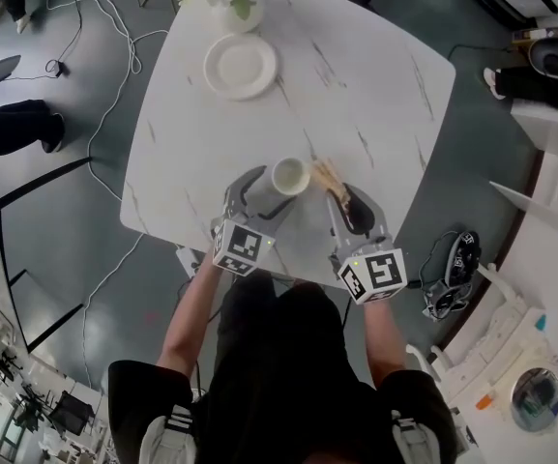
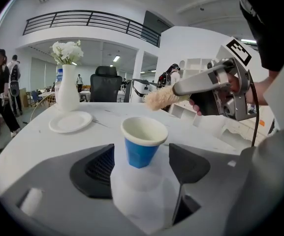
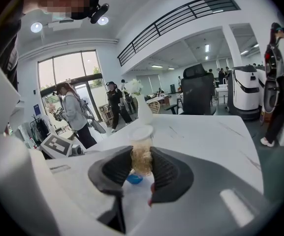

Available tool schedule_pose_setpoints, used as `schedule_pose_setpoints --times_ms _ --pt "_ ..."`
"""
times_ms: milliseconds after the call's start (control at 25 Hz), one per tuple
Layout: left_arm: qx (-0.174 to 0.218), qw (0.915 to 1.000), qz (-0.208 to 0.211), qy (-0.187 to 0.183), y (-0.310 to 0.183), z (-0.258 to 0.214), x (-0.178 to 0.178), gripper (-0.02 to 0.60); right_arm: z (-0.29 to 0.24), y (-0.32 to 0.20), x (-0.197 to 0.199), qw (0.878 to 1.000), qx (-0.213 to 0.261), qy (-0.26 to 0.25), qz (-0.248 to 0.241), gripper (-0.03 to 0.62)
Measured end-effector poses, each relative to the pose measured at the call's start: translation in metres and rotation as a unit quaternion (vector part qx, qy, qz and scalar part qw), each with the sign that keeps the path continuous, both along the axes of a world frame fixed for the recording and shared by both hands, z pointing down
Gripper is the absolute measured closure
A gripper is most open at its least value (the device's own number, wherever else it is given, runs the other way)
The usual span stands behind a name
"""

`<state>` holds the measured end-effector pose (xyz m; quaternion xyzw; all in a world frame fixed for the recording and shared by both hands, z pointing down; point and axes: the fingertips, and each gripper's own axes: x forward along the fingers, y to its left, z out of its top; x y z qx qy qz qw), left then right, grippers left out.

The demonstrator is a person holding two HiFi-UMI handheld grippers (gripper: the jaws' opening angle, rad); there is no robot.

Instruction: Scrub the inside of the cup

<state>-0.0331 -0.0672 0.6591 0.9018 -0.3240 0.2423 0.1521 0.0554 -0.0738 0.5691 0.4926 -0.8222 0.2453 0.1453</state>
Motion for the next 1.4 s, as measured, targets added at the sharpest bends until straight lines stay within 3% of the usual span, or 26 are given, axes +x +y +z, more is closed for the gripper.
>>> schedule_pose_setpoints --times_ms 600,800,920,1400 --pt "-0.007 0.9993 0.036 0.007 -0.014 0.016 0.027 0.218 0.018 -0.01 0.011 1.0 -0.022 -0.005 0.014 0.485" --pt "0.001 0.9993 0.036 0.01 -0.021 0.018 0.032 0.22 0.023 -0.012 0.013 1.0 -0.027 -0.006 0.013 0.485" --pt "0.004 0.9993 0.035 0.009 -0.024 0.019 0.032 0.26 0.025 -0.014 0.013 1.0 -0.027 -0.006 0.012 0.485" --pt "0.018 0.9995 0.028 0.001 -0.027 0.004 0.032 0.265 0.004 -0.013 0.015 1.0 -0.007 -0.008 0.0 0.485"
